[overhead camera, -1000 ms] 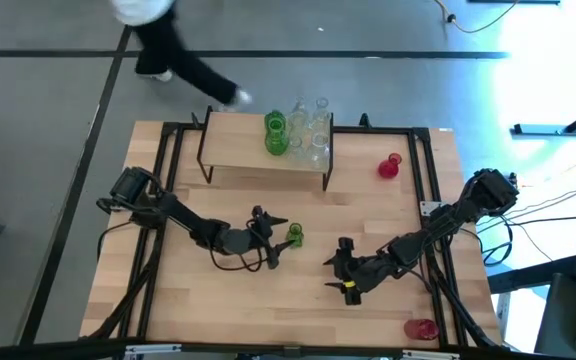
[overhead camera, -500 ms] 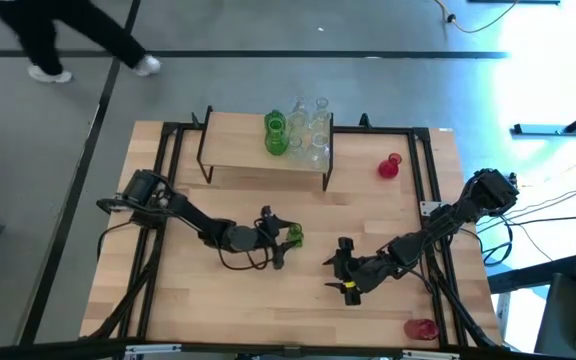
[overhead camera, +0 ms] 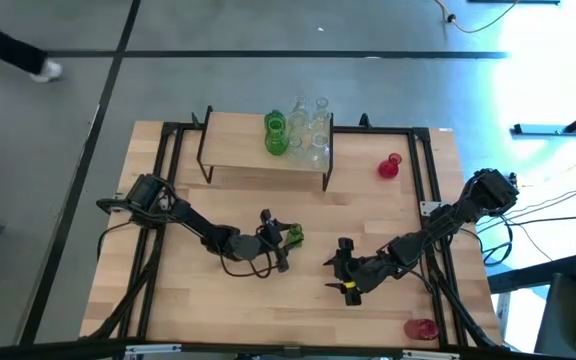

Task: Sort vases onto shelf
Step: Put the green vase aligned with the other green vases on the shelf

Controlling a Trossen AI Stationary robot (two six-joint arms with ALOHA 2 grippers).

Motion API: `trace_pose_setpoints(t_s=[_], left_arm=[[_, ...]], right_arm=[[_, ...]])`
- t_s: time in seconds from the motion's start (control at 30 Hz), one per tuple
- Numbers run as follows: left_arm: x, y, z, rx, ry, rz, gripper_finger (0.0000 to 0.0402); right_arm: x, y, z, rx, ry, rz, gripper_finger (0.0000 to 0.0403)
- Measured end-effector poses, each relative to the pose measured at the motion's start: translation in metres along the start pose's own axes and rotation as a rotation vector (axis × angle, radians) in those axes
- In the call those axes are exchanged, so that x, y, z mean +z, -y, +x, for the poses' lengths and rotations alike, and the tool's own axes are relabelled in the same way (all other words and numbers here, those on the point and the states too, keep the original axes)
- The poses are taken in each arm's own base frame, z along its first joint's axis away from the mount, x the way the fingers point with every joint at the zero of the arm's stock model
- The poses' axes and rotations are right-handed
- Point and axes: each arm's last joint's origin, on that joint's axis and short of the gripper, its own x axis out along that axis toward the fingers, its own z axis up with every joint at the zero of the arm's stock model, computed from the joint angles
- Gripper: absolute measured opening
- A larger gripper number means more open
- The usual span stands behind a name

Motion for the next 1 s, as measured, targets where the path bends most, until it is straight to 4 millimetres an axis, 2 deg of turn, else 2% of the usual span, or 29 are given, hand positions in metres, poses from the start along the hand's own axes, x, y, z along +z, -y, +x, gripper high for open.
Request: trace_pose_setpoints(t_s=[0.37, 0.57, 0.7, 0.8, 1.0], left_arm=[[0.000, 0.000, 0.000, -0.009, 0.002, -0.030, 0.0117], [0.007, 0.003, -0.005, -0.018, 0.011, 0.022, 0.0113], [0.032, 0.006, -0.017, -0.017, 0.078, 0.034, 0.0118], [0.059, 0.005, -0.030, -0.002, 0.136, 0.063, 0.0119], [0.116, -0.021, -0.055, 0.104, 0.199, 0.095, 0.0120]], right_arm=[[0.000, 0.000, 0.000, -0.008, 0.004, 0.000, 0.0253], [0.000, 0.000, 0.000, -0.008, 0.003, 0.000, 0.0253], [0.000, 0.000, 0.000, -0.009, 0.002, 0.000, 0.0253], [0.000, 0.000, 0.000, -0.009, 0.003, 0.000, 0.0253], [0.000, 0.000, 0.000, -0.009, 0.005, 0.001, 0.0253]])
